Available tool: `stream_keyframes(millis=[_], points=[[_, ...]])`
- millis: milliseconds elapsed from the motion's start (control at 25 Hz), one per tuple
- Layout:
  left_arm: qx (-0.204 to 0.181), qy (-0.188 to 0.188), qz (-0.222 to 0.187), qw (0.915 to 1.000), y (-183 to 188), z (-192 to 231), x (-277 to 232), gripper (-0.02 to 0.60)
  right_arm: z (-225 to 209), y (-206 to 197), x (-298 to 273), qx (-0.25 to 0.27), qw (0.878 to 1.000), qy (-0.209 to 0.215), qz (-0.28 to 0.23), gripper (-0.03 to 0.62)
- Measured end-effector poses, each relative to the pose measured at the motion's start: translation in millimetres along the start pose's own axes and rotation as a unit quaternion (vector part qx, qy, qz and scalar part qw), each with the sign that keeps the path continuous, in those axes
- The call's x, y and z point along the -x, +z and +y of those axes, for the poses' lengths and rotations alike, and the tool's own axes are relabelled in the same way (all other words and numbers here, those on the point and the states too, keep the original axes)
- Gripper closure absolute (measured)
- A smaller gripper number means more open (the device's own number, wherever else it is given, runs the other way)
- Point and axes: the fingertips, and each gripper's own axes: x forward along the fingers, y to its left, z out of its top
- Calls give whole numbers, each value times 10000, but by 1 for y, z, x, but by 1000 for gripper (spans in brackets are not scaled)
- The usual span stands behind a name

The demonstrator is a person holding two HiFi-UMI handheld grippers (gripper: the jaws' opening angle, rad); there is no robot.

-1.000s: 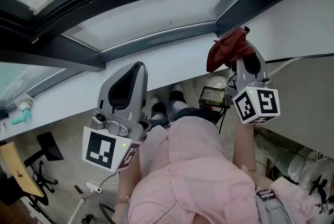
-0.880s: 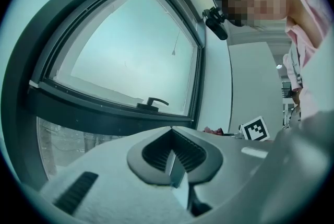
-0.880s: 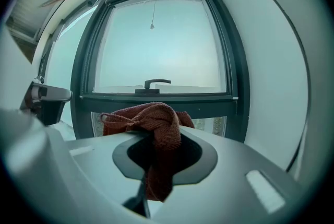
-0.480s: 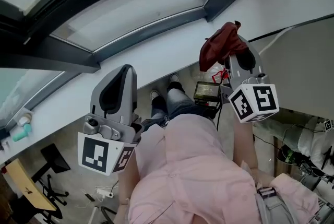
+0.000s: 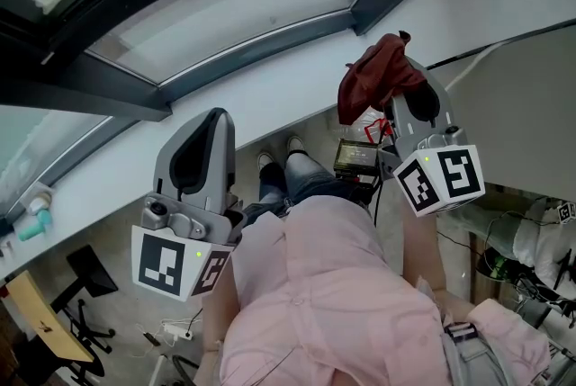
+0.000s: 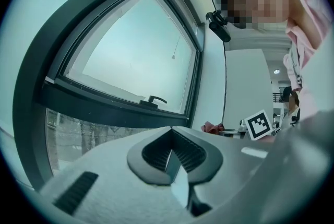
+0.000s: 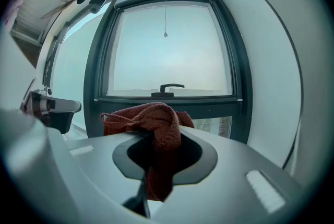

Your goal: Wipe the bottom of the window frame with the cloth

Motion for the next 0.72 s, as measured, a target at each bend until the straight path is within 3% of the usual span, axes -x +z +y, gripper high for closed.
stream_keyframes(millis=[720], points=[[-79, -78, 31, 9999, -2, -21, 1, 581, -6, -5, 19, 33, 10000, 24, 36, 531]])
